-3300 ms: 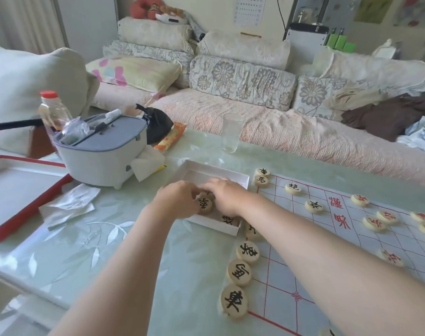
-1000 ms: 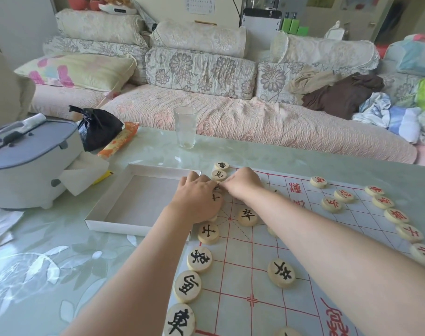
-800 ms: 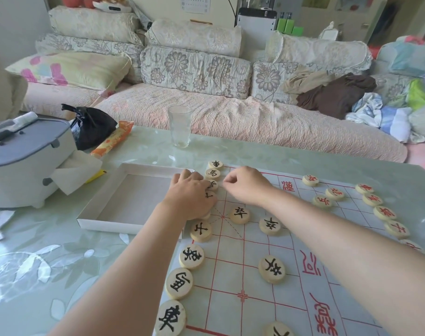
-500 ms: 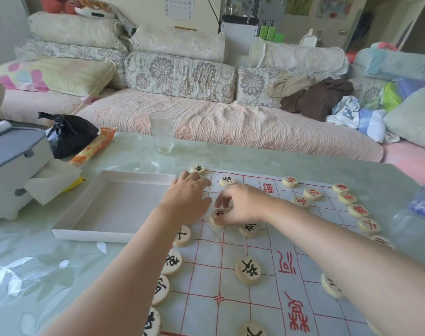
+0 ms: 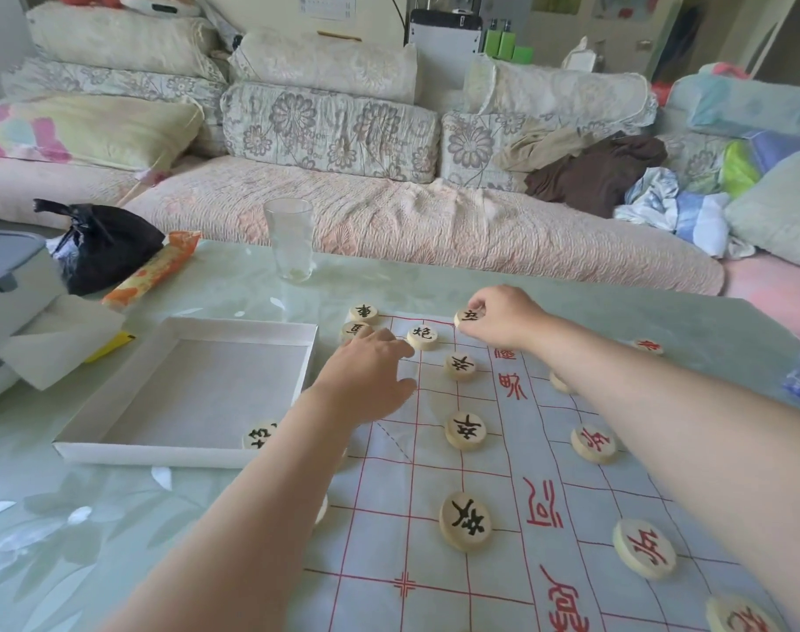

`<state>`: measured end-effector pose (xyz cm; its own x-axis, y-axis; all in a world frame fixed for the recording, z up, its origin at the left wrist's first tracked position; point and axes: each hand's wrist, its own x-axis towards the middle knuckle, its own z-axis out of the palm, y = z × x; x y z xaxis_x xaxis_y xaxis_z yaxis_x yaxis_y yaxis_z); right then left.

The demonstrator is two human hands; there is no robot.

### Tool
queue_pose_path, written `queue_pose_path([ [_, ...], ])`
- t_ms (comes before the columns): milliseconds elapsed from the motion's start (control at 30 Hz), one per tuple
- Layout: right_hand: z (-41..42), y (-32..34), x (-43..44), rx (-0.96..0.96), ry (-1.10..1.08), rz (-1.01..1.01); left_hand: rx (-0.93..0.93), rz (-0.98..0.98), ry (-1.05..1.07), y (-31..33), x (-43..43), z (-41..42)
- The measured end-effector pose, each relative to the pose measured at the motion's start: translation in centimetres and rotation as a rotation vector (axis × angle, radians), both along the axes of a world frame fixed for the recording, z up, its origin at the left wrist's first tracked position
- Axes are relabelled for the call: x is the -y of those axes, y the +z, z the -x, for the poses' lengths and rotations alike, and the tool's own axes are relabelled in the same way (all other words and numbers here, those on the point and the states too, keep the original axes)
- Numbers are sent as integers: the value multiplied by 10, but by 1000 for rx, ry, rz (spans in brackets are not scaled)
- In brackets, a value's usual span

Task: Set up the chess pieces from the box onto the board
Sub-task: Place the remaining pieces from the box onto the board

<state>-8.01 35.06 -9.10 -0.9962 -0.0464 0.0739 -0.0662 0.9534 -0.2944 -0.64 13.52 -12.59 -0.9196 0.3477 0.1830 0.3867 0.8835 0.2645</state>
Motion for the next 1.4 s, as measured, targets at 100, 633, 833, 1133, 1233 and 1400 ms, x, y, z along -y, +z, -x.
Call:
queue_pose_path([
  [100,13,-8,4,22,8,-38,0,59,-41,-4,-6,-2],
  [633,-10,10,62,-62,169,-57,-22,-226,130,3,28,0],
  [833,-63,33,148,68,504,-51,54,-182,347,9,104,-24],
  [1133,-106,19,213,196,680,-344,222,-61,486,4,151,-75],
  [1233,-112,21,218,196,675,-416,230,-70,429,6,144,-83],
  [1400,-114,20,217,267,560,-319,256,-68,404,11,133,-83],
])
